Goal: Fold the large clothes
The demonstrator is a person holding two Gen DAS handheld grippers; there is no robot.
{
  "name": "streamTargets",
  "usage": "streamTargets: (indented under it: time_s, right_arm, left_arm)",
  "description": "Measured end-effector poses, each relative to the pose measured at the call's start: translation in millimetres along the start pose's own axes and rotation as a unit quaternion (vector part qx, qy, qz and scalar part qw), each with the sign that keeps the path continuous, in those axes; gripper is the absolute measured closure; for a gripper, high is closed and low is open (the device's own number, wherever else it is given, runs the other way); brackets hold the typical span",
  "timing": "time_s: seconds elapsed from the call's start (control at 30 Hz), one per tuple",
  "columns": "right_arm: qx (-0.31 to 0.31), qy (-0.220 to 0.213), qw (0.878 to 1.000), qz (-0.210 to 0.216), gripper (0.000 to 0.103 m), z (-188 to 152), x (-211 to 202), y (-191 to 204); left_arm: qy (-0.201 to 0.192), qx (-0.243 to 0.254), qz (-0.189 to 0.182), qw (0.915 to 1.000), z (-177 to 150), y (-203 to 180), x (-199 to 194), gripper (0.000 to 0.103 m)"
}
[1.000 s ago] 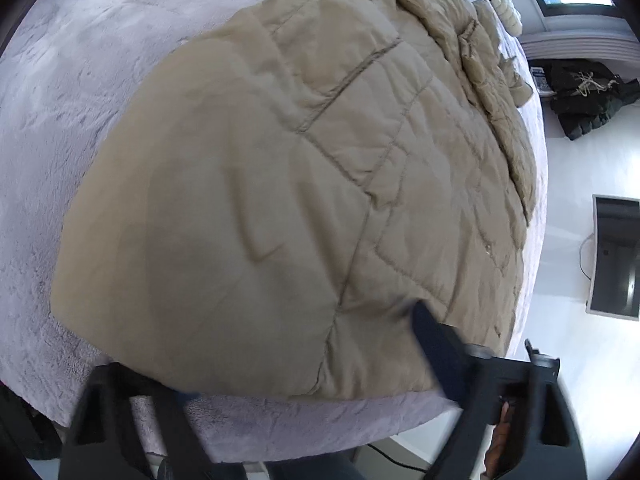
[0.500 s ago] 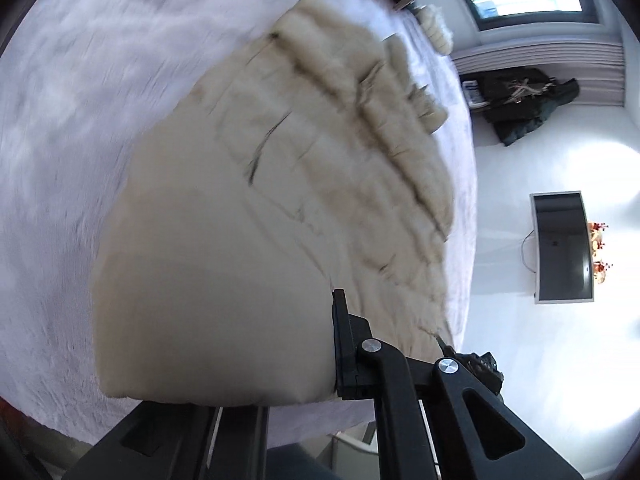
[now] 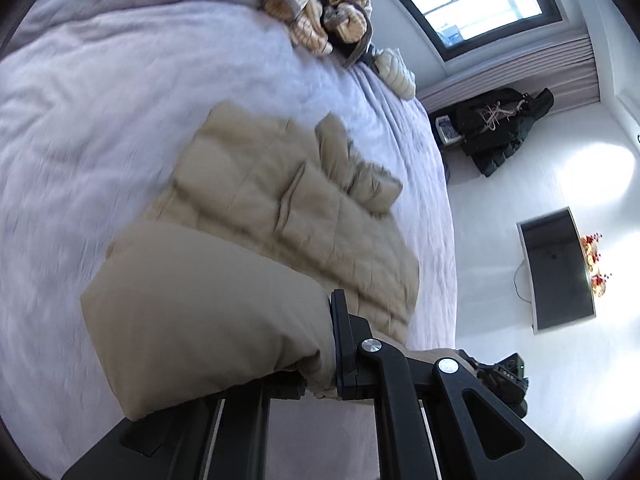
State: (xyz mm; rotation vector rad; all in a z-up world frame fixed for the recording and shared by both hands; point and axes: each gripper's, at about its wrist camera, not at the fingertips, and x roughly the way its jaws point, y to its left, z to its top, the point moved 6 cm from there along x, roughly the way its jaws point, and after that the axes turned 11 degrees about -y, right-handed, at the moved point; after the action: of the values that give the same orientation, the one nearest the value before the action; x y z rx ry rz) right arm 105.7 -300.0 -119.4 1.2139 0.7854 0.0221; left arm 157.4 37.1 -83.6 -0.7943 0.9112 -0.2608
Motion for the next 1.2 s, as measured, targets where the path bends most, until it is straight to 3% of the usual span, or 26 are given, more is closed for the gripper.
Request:
streamTargets:
  time_s: [0.2,0.37,0.7,0.93,1.0,1.03,1.07,1.17,1.2]
  right_arm:
    - [-0.045,0.035,0.998,0.000,0.094,54,40,33]
    - [-0.070,0.054,0.996,-0.021,0.094,88,74,43]
    - [-0.059,0.053,0.995,-0.068,0.094,126,134,31]
    - [-0.033,0.046,0.993,-0.107,0.090,140,173,14]
    - [-0.035,0.048,0.991,-0.119,0.090,142,178,14]
    - [-0.038,0.049,0.991,-0.122,0.089,142,179,15]
    - [-0.040,0.051,0.990,-0.124,0.088,143,180,15]
    - [-0.042,0.053,0.989,-0.130,0.082,144,181,16]
    - [-0.040,0.054,0.989,-0.129,0.074,144,181,17]
  left_arm:
    - [-0.037,0.003,0.023,0.9990,42,-21,37,0.093]
    - [-0.041,0.008,0.049,0.9979,65,-17,71,0.093]
    - [0.018,0.051,0.082,0.9951,100,5,152,0.092]
    - [0.062,0.101,0.125,0.9849,111,12,192,0.090]
    - [0.067,0.120,0.129,0.9821,111,9,191,0.073]
    - [0.061,0.127,0.136,0.9806,113,8,188,0.044]
    - [0.046,0.143,0.151,0.9770,115,6,182,0.025]
    - [0.041,0.181,0.153,0.9706,117,-2,173,0.023]
    - [0.040,0.191,0.164,0.9669,116,-1,172,0.023]
